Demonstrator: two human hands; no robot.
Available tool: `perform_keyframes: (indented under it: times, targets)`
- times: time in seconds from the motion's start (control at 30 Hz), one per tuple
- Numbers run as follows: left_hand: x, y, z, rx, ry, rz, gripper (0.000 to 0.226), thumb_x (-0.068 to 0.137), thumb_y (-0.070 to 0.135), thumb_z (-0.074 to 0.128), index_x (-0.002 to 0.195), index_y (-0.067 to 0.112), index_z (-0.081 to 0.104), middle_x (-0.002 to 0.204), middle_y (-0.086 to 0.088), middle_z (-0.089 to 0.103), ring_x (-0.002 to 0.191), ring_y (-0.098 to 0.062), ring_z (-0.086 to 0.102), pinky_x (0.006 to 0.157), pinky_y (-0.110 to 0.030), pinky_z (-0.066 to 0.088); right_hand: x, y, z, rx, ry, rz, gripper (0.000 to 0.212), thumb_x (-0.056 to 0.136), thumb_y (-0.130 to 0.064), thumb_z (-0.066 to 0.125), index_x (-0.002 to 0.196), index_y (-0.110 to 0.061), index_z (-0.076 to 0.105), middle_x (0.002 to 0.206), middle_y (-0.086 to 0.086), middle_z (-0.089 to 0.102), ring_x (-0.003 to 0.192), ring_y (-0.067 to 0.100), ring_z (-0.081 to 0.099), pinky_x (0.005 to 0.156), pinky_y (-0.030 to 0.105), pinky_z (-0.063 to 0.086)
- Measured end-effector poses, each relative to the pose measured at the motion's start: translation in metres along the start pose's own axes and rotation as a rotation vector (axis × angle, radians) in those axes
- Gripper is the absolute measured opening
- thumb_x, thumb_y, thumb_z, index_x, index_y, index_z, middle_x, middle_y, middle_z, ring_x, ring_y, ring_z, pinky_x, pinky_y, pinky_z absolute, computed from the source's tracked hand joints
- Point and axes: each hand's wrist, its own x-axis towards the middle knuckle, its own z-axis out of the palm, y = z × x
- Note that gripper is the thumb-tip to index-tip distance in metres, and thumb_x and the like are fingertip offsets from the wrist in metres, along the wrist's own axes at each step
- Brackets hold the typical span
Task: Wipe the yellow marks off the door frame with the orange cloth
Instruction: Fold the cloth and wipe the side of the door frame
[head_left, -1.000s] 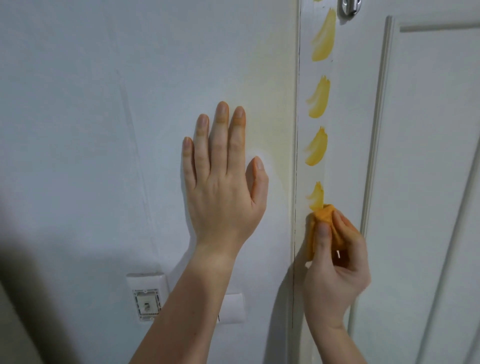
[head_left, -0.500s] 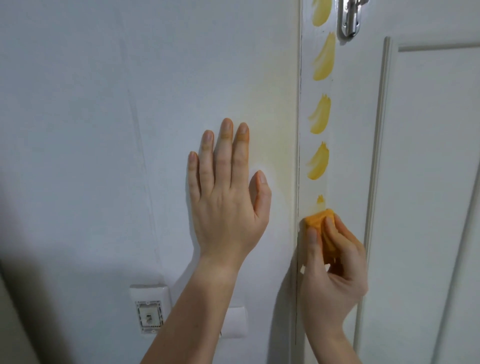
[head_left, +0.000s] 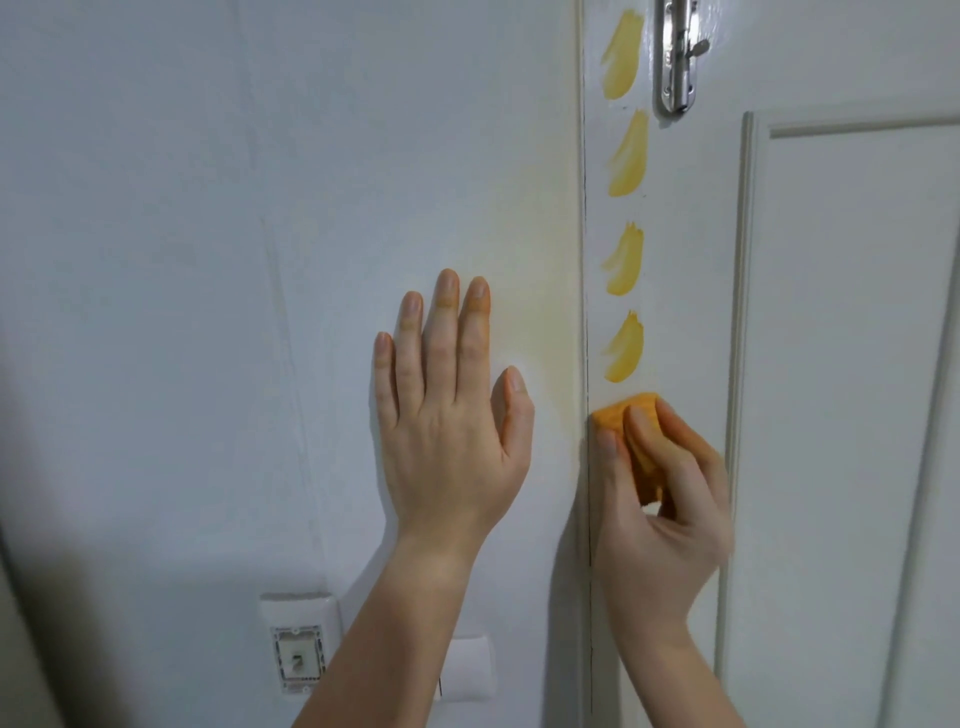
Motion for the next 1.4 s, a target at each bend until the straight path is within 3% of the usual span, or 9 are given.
perform_keyframes:
  times: [0.13,0.3,0.47,0.6,0.73,1.0,1.17,1.27,1.4]
  targets:
    - [0.001,0.001,-0.002,-0.024,0.004,-0.005,0.066,0.113,0.04,0.038,0.173,0.019,0.023,0.182,-0.004,0.019,0.17,-0.025,0.012,0.138,-0.051,0.015,0.022,-0.013,0.002,0.159,0.039,0.154,0.02,0.094,-0.019,0.077,0.111,-0.029,0.075,0.117,0.001,0.077,0.104,0.015,0.073,0.077,0.016,0.053]
    - [0.011,0.001,-0.006,-0.045,0.015,-0.004,0.068,0.111,0.039,0.044,0.173,0.019,0.024,0.182,-0.004,0.019,0.17,-0.025,0.013,0.137,-0.053,0.017,0.007,-0.016,0.002,0.037,-0.017,0.052,0.023,0.087,-0.016,0.079,0.111,-0.02,0.078,0.127,0.003,0.071,0.105,0.025,0.073,0.072,0.012,0.051]
    - [0.062,0.003,-0.011,-0.042,0.074,0.005,0.065,0.113,0.039,0.039,0.173,0.021,0.024,0.182,-0.006,0.018,0.17,-0.027,0.012,0.138,-0.051,0.012,0.051,-0.026,0.016,0.153,-0.04,0.111,0.019,0.092,-0.018,0.079,0.109,-0.028,0.077,0.119,-0.003,0.075,0.098,0.008,0.071,0.076,0.015,0.052]
    - [0.075,0.004,-0.009,-0.003,0.061,-0.032,0.064,0.115,0.042,0.032,0.174,0.024,0.017,0.183,-0.004,0.013,0.171,-0.025,0.008,0.138,-0.051,0.012,0.039,-0.022,0.013,0.124,-0.001,0.102,0.021,0.092,-0.023,0.077,0.11,-0.034,0.076,0.114,-0.004,0.076,0.085,0.011,0.066,0.07,0.015,0.05]
    - [0.073,0.003,-0.007,0.007,0.05,-0.013,0.065,0.115,0.043,0.03,0.175,0.025,0.014,0.183,-0.003,0.011,0.171,-0.026,0.007,0.138,-0.05,0.01,0.038,-0.02,0.019,0.014,-0.07,-0.027,0.023,0.088,-0.014,0.082,0.11,-0.018,0.08,0.126,0.002,0.07,0.095,0.025,0.073,0.072,0.022,0.056]
    - [0.073,0.003,-0.008,-0.007,0.041,-0.019,0.065,0.114,0.043,0.033,0.174,0.026,0.015,0.183,-0.002,0.012,0.171,-0.025,0.007,0.138,-0.05,0.011,0.049,-0.028,0.02,0.081,-0.017,0.055,0.021,0.092,-0.018,0.079,0.108,-0.031,0.077,0.114,0.003,0.074,0.081,0.007,0.065,0.07,0.017,0.051]
    - [0.073,0.003,-0.008,0.001,0.035,-0.01,0.066,0.114,0.043,0.032,0.175,0.025,0.014,0.184,-0.003,0.011,0.171,-0.025,0.006,0.138,-0.05,0.011,0.057,-0.034,0.033,0.046,-0.048,-0.024,0.02,0.089,-0.011,0.083,0.108,-0.016,0.081,0.123,0.003,0.069,0.102,0.008,0.071,0.075,0.015,0.055]
    - [0.073,0.002,-0.008,-0.003,0.036,-0.011,0.066,0.114,0.043,0.033,0.175,0.025,0.015,0.184,-0.002,0.011,0.171,-0.025,0.006,0.138,-0.051,0.011,0.076,-0.034,0.038,0.049,-0.023,-0.063,0.017,0.091,-0.015,0.082,0.108,-0.016,0.08,0.121,0.002,0.07,0.113,0.011,0.07,0.082,0.029,0.062]
    - [0.073,0.001,-0.007,-0.001,0.013,-0.005,0.067,0.114,0.045,0.032,0.175,0.026,0.011,0.184,-0.001,0.007,0.171,-0.024,0.003,0.138,-0.05,0.009,0.063,-0.012,0.033,-0.082,-0.113,-0.2,0.027,0.098,-0.016,0.076,0.124,-0.011,0.075,0.146,0.004,0.061,0.141,0.024,0.055,0.098,0.054,0.058]
